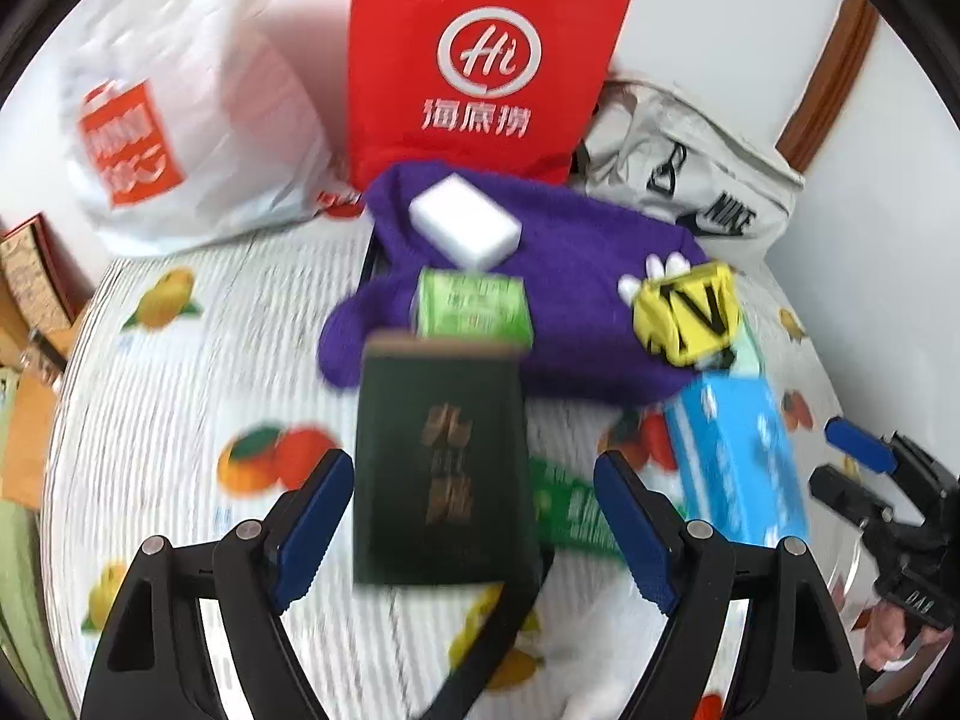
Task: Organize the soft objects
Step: 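Withdraw both open grippers from the towel back over the sheet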
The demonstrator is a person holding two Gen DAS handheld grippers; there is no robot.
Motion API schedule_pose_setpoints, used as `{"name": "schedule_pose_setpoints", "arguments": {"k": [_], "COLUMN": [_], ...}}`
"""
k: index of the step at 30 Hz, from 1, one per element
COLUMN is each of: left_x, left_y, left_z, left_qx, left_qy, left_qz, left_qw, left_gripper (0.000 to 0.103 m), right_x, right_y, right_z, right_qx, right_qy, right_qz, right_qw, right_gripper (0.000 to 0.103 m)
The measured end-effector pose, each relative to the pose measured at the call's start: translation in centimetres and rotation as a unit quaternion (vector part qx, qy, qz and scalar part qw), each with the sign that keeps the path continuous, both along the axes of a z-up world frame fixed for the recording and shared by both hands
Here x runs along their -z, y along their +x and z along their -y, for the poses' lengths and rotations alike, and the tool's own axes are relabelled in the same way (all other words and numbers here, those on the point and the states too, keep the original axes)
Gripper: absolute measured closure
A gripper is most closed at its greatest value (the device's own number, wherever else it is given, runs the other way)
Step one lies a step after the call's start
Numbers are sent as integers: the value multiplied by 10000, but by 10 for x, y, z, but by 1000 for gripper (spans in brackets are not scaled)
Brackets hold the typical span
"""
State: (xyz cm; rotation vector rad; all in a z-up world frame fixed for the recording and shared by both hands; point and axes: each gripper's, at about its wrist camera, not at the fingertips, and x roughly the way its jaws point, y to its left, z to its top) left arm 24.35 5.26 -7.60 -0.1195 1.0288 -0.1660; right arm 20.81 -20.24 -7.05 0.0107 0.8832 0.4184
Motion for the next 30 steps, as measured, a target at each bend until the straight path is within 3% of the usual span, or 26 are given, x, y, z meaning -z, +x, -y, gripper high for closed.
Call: {"name": "schedule_pose_setpoints", "arguments": {"k": [12, 19, 26, 28, 30], "left_x": [35, 53, 72, 81, 83], "left_y": [-81, -109, -95, -88, -86], "left_z": [-6, -13, 1, 5, 11], "left_qx": [-62, -94, 308, 500, 651], "left_qy": [-105, -209, 555, 573, 766], "left_qz": [-219, -220, -10, -66, 119], "left_qw": [9997, 9995, 9980, 9971, 9949], "left_gripper": [22, 22, 23, 34, 34], "right_x": [17, 51, 66, 68, 70], "right_y": [-80, -100, -108, -110, -111], "right_z": [-20, -42, -43, -41, -38], "right_qx": [-332, -588, -493, -442, -376], "right_qy": [4, 40, -11, -61, -97], "right_qz": [-124, -442, -618, -634, -638], "right_qw": [9994, 9973, 9969, 9970, 9972], "right_gripper": [47, 47, 47, 47, 47]}}
